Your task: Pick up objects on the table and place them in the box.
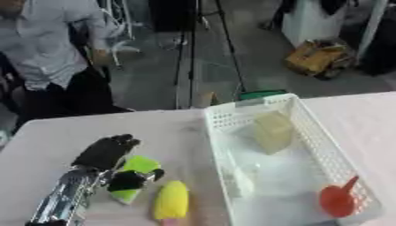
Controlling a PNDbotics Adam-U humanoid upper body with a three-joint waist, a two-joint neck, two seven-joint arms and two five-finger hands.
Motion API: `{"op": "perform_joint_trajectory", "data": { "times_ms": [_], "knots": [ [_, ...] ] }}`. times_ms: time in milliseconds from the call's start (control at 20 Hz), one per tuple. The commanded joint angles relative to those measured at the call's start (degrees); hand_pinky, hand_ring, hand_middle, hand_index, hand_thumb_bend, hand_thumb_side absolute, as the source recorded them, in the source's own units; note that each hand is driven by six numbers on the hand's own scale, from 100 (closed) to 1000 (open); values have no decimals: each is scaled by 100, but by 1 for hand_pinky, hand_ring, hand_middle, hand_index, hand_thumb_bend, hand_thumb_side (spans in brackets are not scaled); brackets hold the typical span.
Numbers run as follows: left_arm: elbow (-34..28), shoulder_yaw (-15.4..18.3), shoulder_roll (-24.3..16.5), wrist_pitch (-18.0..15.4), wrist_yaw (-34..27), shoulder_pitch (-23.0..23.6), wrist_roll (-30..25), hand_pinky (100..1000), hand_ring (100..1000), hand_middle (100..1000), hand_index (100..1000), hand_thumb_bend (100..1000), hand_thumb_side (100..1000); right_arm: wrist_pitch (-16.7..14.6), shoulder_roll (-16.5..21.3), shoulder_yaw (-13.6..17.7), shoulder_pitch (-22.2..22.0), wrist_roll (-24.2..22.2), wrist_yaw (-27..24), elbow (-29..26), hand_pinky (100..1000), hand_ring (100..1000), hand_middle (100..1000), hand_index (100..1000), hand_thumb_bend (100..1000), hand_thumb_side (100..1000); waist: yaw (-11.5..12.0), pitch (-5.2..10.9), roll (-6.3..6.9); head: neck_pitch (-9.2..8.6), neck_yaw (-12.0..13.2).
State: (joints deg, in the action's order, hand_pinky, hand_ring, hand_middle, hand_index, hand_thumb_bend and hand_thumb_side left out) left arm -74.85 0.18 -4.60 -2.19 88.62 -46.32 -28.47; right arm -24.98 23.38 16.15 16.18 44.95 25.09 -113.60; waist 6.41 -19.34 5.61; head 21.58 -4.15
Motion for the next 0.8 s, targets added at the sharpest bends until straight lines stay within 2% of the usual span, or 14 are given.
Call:
{"op": "perform_joint_trajectory", "data": {
  "times_ms": [50,350,800],
  "knots": [
    [-33,-2,-157,-42,142,-83,61,1000,1000,996,1000,735,1000,-90,60,-6,67,71,-50,-100,897,860,671,749,100,1000,1,97,-35,-16,-4],
    [12,-9,-213,-147,232,-114,-134,1000,1000,999,1000,762,1000,-83,47,-12,69,59,-52,-100,898,861,669,747,100,1000,-9,96,-36,-30,2],
    [73,-13,-249,-119,240,-117,-354,1000,1000,992,1000,723,1000,-85,33,-15,71,76,-48,-100,898,861,668,746,100,1000,-27,84,-42,-38,9]
  ]
}}
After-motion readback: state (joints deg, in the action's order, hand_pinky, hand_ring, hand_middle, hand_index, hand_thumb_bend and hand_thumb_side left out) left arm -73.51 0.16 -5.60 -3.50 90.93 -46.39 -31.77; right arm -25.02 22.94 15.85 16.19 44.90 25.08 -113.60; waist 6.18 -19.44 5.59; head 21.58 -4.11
